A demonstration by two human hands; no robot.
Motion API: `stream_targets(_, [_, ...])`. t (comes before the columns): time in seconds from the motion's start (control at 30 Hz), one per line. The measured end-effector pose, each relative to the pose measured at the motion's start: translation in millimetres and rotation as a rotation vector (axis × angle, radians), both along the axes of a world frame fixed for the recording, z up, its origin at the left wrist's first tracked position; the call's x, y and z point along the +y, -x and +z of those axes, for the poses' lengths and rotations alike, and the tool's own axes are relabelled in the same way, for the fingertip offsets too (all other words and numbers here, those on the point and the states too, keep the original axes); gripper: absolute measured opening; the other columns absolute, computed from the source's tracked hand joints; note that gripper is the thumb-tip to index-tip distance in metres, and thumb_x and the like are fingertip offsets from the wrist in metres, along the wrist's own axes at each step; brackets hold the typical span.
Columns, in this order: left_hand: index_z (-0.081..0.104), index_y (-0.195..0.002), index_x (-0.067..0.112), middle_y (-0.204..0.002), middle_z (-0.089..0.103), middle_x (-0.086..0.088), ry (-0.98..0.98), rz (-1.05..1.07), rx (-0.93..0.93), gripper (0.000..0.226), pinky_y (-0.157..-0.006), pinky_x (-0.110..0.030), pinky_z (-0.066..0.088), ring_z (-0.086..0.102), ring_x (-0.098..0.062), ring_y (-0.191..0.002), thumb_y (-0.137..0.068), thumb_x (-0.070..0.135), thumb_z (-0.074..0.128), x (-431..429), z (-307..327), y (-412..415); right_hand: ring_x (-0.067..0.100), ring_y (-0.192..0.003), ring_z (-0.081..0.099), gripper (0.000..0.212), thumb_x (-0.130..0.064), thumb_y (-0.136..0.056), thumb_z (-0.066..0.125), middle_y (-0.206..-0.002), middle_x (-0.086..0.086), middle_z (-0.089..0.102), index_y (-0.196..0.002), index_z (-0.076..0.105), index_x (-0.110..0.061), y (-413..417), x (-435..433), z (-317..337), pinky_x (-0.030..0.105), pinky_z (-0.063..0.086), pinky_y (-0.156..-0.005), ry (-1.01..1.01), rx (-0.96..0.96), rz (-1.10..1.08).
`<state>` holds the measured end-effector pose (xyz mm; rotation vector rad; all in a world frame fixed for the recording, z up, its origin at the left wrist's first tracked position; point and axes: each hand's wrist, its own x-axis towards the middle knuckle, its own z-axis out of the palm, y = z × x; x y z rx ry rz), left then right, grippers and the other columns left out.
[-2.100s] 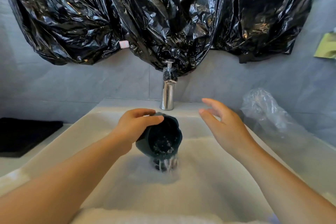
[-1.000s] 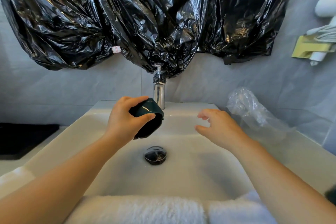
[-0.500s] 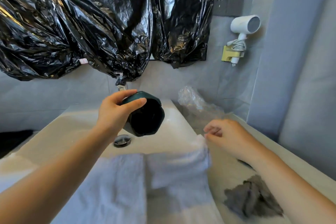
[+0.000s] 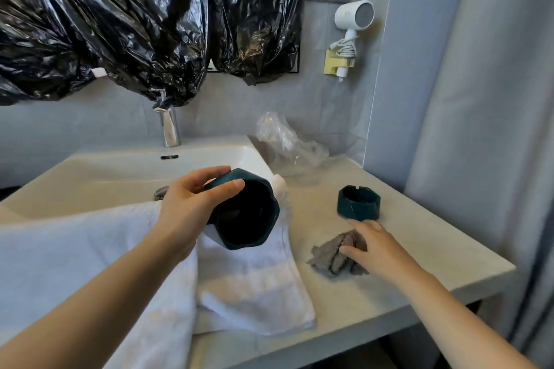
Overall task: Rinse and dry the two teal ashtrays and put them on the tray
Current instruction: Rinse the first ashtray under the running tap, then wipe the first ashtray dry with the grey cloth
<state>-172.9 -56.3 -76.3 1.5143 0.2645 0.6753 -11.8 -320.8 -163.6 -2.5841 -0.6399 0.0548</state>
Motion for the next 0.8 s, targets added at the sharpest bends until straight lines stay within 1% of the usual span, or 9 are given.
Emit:
stream_targets(0.07, [0.073, -0.102, 0.023, -0.096, 0.076, -0.001, -0.004, -0.001, 0.022, 0.049, -0.072, -0.031, 0.055, 0.072, -0.021, -0.090, -0.054, 0.029, 0.083, -2, -5, -2, 0.023, -0.139, 0.037, 0.074, -0.050, -0.090, 0.059, -0.154, 0.007, 0.033, -0.152, 0.028, -0.022, -7, 1, -10, 0.034, 0.035, -0.110, -0.002, 0.057, -0.014])
stream_targets(0.13, [0.073, -0.102, 0.023, -0.096, 0.076, -0.001, -0.003, -0.001, 0.035, 0.050, -0.071, -0.032, 0.055, 0.072, -0.022, -0.089, -0.054, 0.029, 0.083, -2, -8, -3, 0.023, -0.130, 0.046, 0.068, -0.048, -0.088, 0.063, -0.145, 0.009, 0.045, -0.144, 0.042, -0.018, -14, 3, -16, 0.034, 0.040, -0.104, -0.024, 0.057, -0.044])
stream_targets(0.23, [0.074, -0.103, 0.023, -0.097, 0.076, -0.002, -0.015, 0.006, 0.052, 0.051, -0.073, -0.035, 0.057, 0.072, -0.023, -0.090, -0.054, 0.030, 0.083, 1, -10, -8, 0.021, -0.103, 0.058, 0.045, -0.041, -0.081, 0.075, -0.115, 0.004, 0.062, -0.115, 0.062, -0.014, -20, 5, -15, 0.034, 0.049, -0.084, -0.160, 0.008, -0.076])
stream_targets(0.37, [0.073, -0.103, 0.025, -0.098, 0.076, 0.000, -0.024, 0.009, 0.048, 0.050, -0.075, -0.035, 0.056, 0.071, -0.022, -0.091, -0.054, 0.031, 0.083, 6, -2, -15, 0.015, -0.080, 0.059, 0.024, -0.036, -0.076, 0.080, -0.088, 0.001, 0.063, -0.081, 0.060, -0.023, -19, 15, 3, 0.030, 0.046, -0.066, -0.346, -0.042, -0.038])
stream_targets(0.47, [0.073, -0.103, 0.026, -0.098, 0.076, 0.001, -0.044, 0.006, 0.035, 0.049, -0.077, -0.035, 0.056, 0.071, -0.021, -0.093, -0.055, 0.032, 0.083, 13, 11, -24, 0.011, -0.076, 0.058, 0.022, -0.031, -0.077, 0.080, -0.084, -0.003, 0.063, -0.082, 0.062, -0.019, -14, 29, 36, 0.023, 0.038, -0.060, -0.483, -0.115, -0.018])
stream_targets(0.57, [0.073, -0.102, 0.026, -0.098, 0.075, 0.001, -0.063, 0.026, 0.005, 0.047, -0.077, -0.034, 0.056, 0.071, -0.021, -0.093, -0.056, 0.028, 0.085, 25, 29, -33, 0.015, -0.078, 0.061, 0.020, -0.030, -0.078, 0.078, -0.083, -0.003, 0.066, -0.085, 0.063, -0.018, -9, 49, 77, 0.027, 0.045, -0.065, -0.640, -0.176, 0.004])
stream_targets(0.67, [0.073, -0.104, 0.026, -0.100, 0.074, -0.001, -0.093, 0.066, -0.021, 0.045, -0.067, -0.027, 0.052, 0.070, -0.020, -0.091, -0.062, 0.020, 0.087, 44, 45, -40, 0.013, -0.079, 0.064, 0.019, -0.036, -0.080, 0.076, -0.083, -0.005, 0.069, -0.088, 0.064, -0.023, -3, 74, 120, 0.033, 0.051, -0.071, -0.720, -0.193, 0.051])
stream_targets(0.73, [0.073, -0.102, 0.028, -0.099, 0.074, 0.000, -0.162, 0.109, -0.054, 0.050, -0.072, -0.030, 0.055, 0.070, -0.020, -0.091, -0.056, 0.022, 0.088, 61, 54, -44, 0.011, -0.078, 0.064, 0.019, -0.037, -0.080, 0.076, -0.082, -0.006, 0.069, -0.087, 0.063, -0.025, 1, 92, 143, 0.031, 0.050, -0.070, -0.709, -0.204, 0.091])
stream_targets(0.8, [0.073, -0.101, 0.032, -0.101, 0.071, 0.003, -0.346, 0.198, -0.058, 0.050, -0.080, -0.029, 0.055, 0.067, -0.017, -0.094, -0.054, 0.026, 0.088, 81, 59, -46, 0.012, -0.078, 0.062, 0.019, -0.037, -0.080, 0.076, -0.081, -0.005, 0.067, -0.086, 0.063, -0.025, 3, 112, 159, 0.029, 0.048, -0.068, -0.678, -0.222, 0.128])
